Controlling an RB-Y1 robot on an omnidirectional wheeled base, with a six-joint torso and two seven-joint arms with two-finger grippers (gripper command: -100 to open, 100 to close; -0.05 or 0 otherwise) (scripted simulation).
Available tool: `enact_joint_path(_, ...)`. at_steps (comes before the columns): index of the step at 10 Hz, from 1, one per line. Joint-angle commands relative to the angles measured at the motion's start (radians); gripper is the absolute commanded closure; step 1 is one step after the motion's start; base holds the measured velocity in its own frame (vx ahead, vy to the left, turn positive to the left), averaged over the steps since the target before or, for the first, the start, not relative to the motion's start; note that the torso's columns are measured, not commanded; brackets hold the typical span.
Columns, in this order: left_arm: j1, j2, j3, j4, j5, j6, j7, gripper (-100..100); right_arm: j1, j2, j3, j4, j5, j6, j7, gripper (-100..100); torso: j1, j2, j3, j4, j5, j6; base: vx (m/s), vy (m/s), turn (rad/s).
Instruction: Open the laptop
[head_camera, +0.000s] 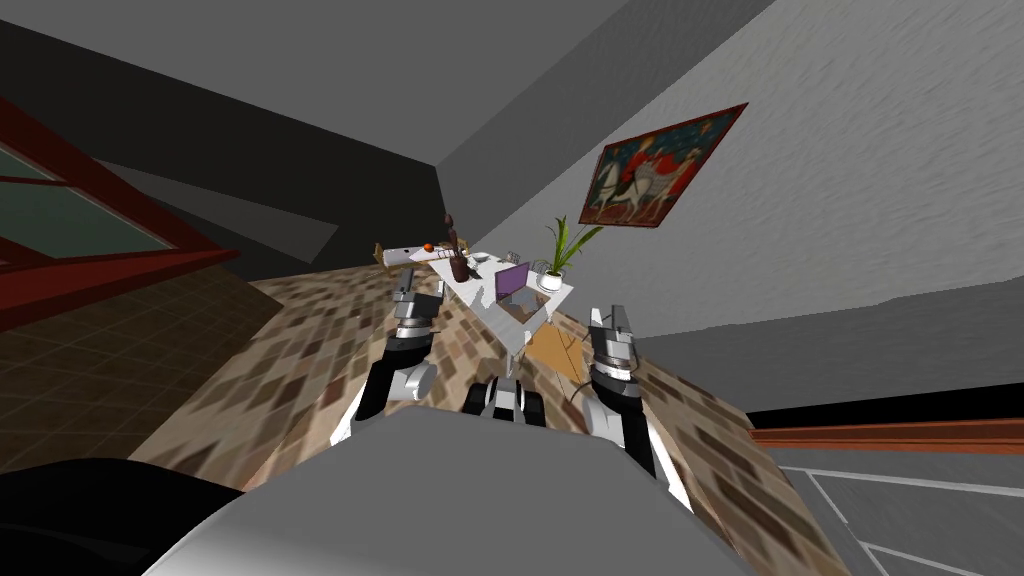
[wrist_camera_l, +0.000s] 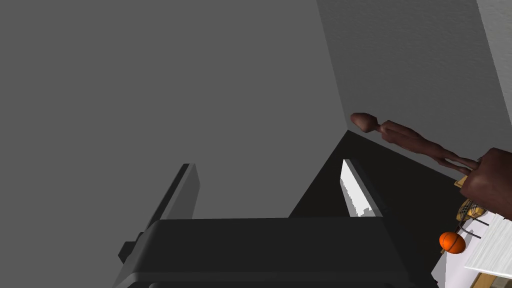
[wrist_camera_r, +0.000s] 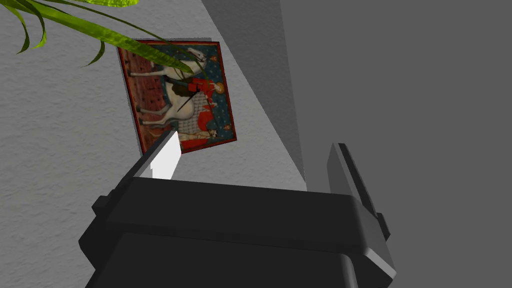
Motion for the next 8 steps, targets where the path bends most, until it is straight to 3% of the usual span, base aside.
enact_joint_path(1,0.000,0.000,0.000,0.000,0.000,0.000,0.000,0,-0.014,-0.065,-0.017,0.014,0.000,-0.002,0.021,-100,-0.001,0.001,-0.001,0.001,0.000,0.000,-0.059,0.120,-0.009)
enact_joint_path(8,0.000,0.000,0.000,0.000,0.000,0.000,0.000,0,-0.065,-0.265,-0.102,0.076,0.025,0.006,0.116,-100,-0.003,0.000,-0.002,0.001,-0.001,0.000,-0.028,0.206,-0.018)
